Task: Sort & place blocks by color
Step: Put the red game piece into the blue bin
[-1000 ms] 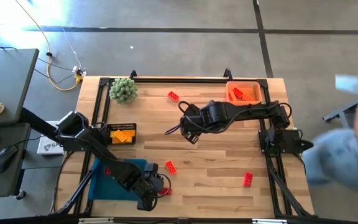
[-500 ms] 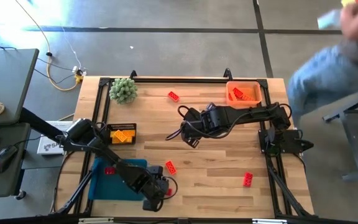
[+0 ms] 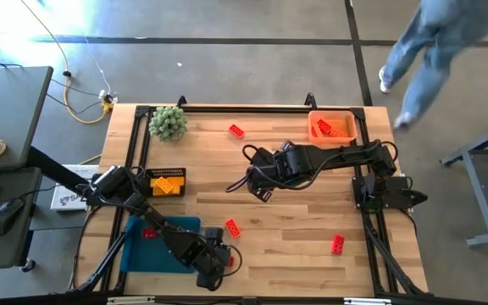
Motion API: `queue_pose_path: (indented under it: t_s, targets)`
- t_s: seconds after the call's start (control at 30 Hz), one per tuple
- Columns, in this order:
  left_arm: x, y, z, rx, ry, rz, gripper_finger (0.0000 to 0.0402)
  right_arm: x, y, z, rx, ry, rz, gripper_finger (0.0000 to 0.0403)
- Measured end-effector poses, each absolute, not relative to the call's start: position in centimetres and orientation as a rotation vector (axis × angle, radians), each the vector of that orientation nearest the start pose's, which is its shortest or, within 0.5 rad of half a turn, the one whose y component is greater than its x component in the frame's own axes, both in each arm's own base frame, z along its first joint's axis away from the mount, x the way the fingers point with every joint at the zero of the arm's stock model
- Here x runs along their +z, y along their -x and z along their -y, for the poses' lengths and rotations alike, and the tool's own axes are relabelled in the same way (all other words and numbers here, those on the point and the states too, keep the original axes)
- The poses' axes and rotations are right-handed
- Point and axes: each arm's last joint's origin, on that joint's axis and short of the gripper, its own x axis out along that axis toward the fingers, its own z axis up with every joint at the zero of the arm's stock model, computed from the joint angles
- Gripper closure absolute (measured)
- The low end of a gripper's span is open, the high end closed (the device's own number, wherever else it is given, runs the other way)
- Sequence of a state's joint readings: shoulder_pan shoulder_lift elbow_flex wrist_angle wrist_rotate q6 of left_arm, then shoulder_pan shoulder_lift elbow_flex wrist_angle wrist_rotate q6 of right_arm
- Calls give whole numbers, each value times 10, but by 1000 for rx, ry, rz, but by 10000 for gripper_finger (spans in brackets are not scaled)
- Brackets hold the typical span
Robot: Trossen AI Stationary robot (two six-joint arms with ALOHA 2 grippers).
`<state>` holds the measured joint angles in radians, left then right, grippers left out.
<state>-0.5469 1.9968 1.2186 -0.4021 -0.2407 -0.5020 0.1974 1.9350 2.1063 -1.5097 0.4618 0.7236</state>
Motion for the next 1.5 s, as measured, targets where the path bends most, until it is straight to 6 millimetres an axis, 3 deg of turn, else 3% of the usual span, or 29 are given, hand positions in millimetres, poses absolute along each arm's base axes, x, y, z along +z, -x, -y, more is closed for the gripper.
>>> queue_pose_path:
  t_s: [0.2,0.47,0.7,0.93,1.17,1.33,1.5]
  targets:
    - [126,-332,192,-18,-48,-1097,289,360,-362,-59,-645,-172,-1103,224]
    - [137,-330,178,10,-86,-1137,292,360,-365,-45,-660,-148,-1109,224]
    - [172,-316,165,21,-94,-1155,292,361,-368,-25,-707,-187,-1092,224]
    - [216,-283,161,53,-72,-1173,292,361,-372,-13,-688,-268,-1086,224]
    - [250,-244,162,108,-22,-1174,292,363,-379,-15,-596,-371,-1050,224]
    - [259,-220,167,143,-4,-1221,292,365,-384,-21,-561,-384,-998,224]
    - [254,-199,178,216,-17,-1307,292,367,-389,-29,-511,-371,-953,224]
